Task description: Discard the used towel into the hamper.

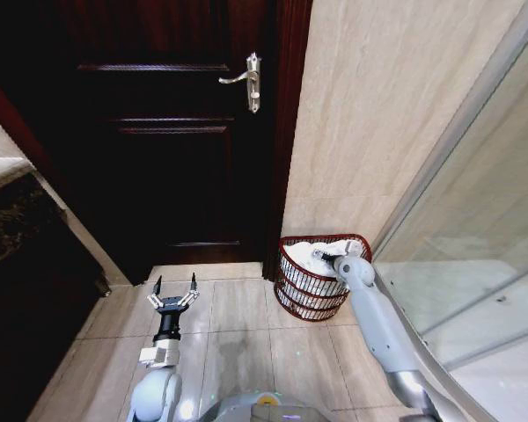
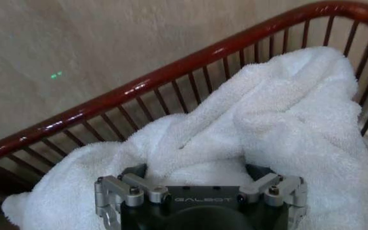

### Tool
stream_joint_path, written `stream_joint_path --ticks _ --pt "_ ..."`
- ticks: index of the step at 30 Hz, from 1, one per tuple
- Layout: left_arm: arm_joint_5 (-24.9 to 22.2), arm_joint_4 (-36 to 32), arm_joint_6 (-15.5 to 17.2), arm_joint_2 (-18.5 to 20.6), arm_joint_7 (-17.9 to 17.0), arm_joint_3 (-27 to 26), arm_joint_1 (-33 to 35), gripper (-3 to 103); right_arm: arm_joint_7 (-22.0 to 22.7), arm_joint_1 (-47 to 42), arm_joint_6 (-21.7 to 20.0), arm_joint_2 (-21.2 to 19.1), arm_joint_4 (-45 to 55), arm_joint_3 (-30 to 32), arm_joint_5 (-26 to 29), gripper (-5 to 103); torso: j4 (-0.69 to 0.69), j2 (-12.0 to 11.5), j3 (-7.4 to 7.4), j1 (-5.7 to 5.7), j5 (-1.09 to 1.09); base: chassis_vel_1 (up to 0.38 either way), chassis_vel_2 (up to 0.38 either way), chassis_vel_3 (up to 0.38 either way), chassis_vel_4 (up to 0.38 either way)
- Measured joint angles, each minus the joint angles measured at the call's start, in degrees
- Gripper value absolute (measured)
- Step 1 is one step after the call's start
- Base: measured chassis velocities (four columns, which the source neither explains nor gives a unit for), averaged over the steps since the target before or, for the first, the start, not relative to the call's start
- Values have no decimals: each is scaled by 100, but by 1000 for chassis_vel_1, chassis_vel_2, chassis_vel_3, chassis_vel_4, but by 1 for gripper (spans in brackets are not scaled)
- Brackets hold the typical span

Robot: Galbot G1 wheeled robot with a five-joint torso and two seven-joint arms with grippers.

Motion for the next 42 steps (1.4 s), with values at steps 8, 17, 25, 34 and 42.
stream_joint_path --ticks 8,17,25,34,42 --pt "-45 58 -35 21 2 -19 20 100 -1 187 1 127 -390 56 -12 100 0 0 0 0 0 0 0 0 0" --pt "-100 86 -55 39 10 -25 13 100 -34 122 131 172 -365 133 -12 100 1 0 0 0 1 0 0 0 0" --pt "-119 30 -9 42 12 -11 -31 100 -203 -481 871 -3 781 123 -540 100 2 -1 1 0 3 0 0 0 0" --pt "-154 -29 59 31 -1 -1 -57 100 -904 -1606 1585 -172 2418 371 -1358 100 1 0 0 0 3 0 0 0 0" --pt "-212 -251 224 39 -35 50 17 100 -2473 -3257 3371 293 3506 851 -3818 100 0 -1 0 -1 2 0 0 0 0"
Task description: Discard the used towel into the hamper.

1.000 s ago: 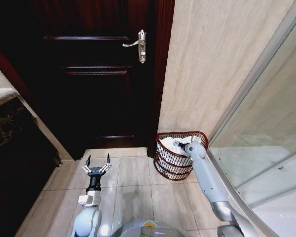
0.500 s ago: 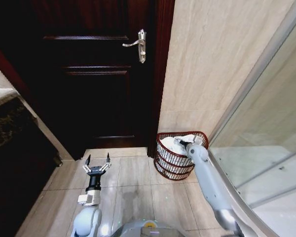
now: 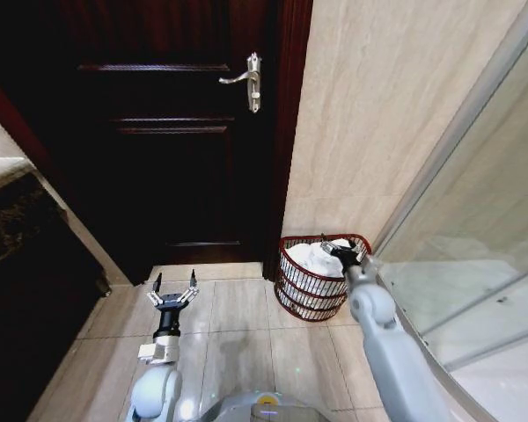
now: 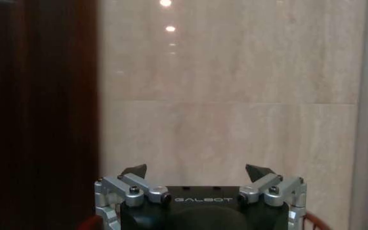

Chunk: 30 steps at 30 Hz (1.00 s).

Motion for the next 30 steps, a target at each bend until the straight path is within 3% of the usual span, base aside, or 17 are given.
stream_joint_path --ticks 3,5,7,9,13,20,30 --pt "-1 -33 20 29 -15 20 63 100 -230 -508 172 192 297 74 -179 100 -3 0 0 0 -1 0 0 0 0" --pt "-1 -90 64 83 4 27 200 100 -289 -1166 879 412 452 143 -471 100 0 0 -1 0 -2 0 0 0 0" --pt "-1 -102 73 97 14 26 234 100 -283 -1326 1114 445 445 174 -510 100 0 0 0 0 -1 0 0 0 0" --pt "-2 -129 74 158 29 8 290 100 -194 -1786 1571 470 356 311 -427 100 0 0 -1 0 -2 0 0 0 0" --pt "-19 -141 74 207 34 -31 289 100 -133 -2190 1863 438 310 452 -203 100 -1 0 0 0 -2 0 0 0 0" --pt "-24 37 17 172 26 21 196 100 -60 -2300 1903 395 416 458 -42 100 0 0 0 0 -1 0 0 0 0" --pt "-69 252 -58 263 -14 58 148 100 -105 -2173 1505 447 624 440 161 100 0 -1 1 1 0 -7 -5 6 12"
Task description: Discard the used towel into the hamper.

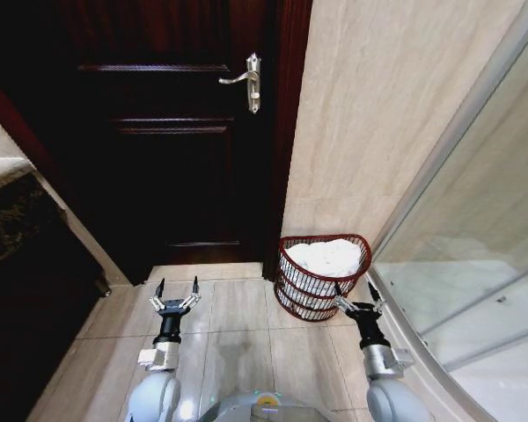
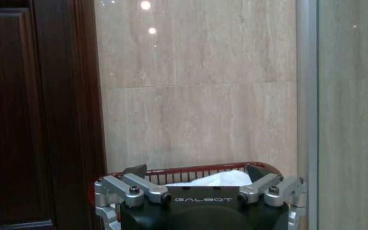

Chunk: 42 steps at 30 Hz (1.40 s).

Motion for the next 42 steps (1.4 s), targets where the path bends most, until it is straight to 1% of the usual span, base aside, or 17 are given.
stream_joint_path --ticks 7,10,12,13,14,17,19,25,32,36,39,42 --pt "-30 66 10 41 -11 0 -52 100 -1 9 -138 2 47 24 45 100 -1 0 0 0 -1 -58 -55 47 52" --pt "-30 66 62 33 -11 21 -60 100 -56 12 -221 -1 72 90 82 100 0 0 0 0 -1 -59 -52 53 50" --pt "-27 66 94 26 -11 33 -69 100 -178 0 -359 -2 130 147 201 100 0 0 0 0 -1 -49 -62 59 68" --pt "-23 68 113 11 -12 38 -86 100 -249 -16 -486 -25 183 173 343 100 -1 0 0 0 -2 -84 -68 60 62" --pt "-23 68 133 3 -13 39 -87 100 -274 -12 -515 -36 196 183 386 100 -1 0 0 0 -2 -87 -73 60 76" --pt "-23 63 149 -4 -14 39 -84 100 -311 12 -506 -37 195 196 407 100 -1 0 0 0 -1 -86 -76 67 76" --pt "-32 46 157 -6 -15 31 -64 100 -327 51 -459 -38 193 190 526 100 0 0 0 0 0 -90 -75 91 88" --pt "-56 43 147 12 -19 21 -45 100 -258 112 -430 -23 217 168 619 100 -1 0 0 0 0 -29 -36 45 47" --pt "-78 71 43 22 -57 16 -59 100 -225 115 -355 -47 169 229 607 100 1 0 0 0 -2 55 48 6 -4" --pt "-67 93 -59 -8 -81 28 -71 100 -224 108 -346 -34 173 230 595 100 -1 0 0 0 -1 0 0 0 0" --pt "-60 94 -61 -17 -83 37 -67 100 -224 112 -336 -24 173 224 589 100 -1 0 0 0 0 0 0 0 0" --pt "-44 42 33 -7 -77 38 -31 100 -207 108 -321 -22 174 235 596 100 0 0 0 0 0 0 0 0 0"
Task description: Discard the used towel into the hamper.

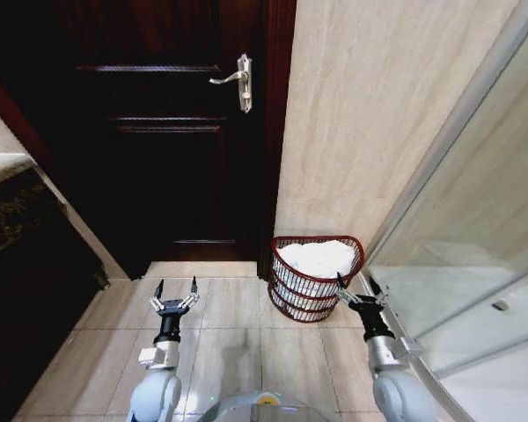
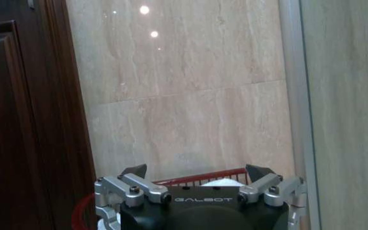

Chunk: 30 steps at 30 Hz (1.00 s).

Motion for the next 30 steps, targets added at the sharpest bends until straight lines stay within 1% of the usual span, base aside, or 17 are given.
stream_joint_path --ticks 5,14,18,19,25,26,27,28,29,30 --pt "15 -88 61 -9 10 -33 -4 100 29 -5 28 6 -4 57 6 100 0 0 0 0 0 0 0 0 0" --pt "71 -92 64 -58 13 -46 -89 100 143 -27 86 -5 -75 17 -25 100 0 0 0 0 0 0 0 0 0" --pt "128 -91 51 -83 14 -34 -87 100 224 12 80 -2 -69 -7 -40 100 0 0 0 0 0 0 0 0 0" --pt "175 -86 40 -142 20 4 -108 100 339 15 14 -1 -12 -36 -42 100 1 0 0 0 0 0 0 0 0" --pt "192 -93 37 -179 28 85 -138 100 431 45 0 13 24 -2 -127 100 -1 0 0 0 0 0 0 0 0" --pt "198 -113 61 -158 27 92 -138 100 447 73 61 46 8 53 -254 100 -1 0 0 0 -1 0 0 0 0" --pt "196 -224 222 -86 19 95 -106 100 434 118 190 104 -53 178 -556 100 0 0 0 0 -2 0 0 0 0" --pt "191 -289 327 -41 9 96 -87 100 407 144 266 137 -89 246 -709 100 0 0 0 0 -1 0 0 0 0" --pt "191 -289 327 -41 9 96 -87 100 407 144 266 137 -89 246 -709 100 0 0 0 0 -1 0 0 0 0" --pt "168 -439 548 66 -5 98 -45 100 330 196 433 216 -153 394 -1000 100 0 0 0 0 0 0 0 0 0"
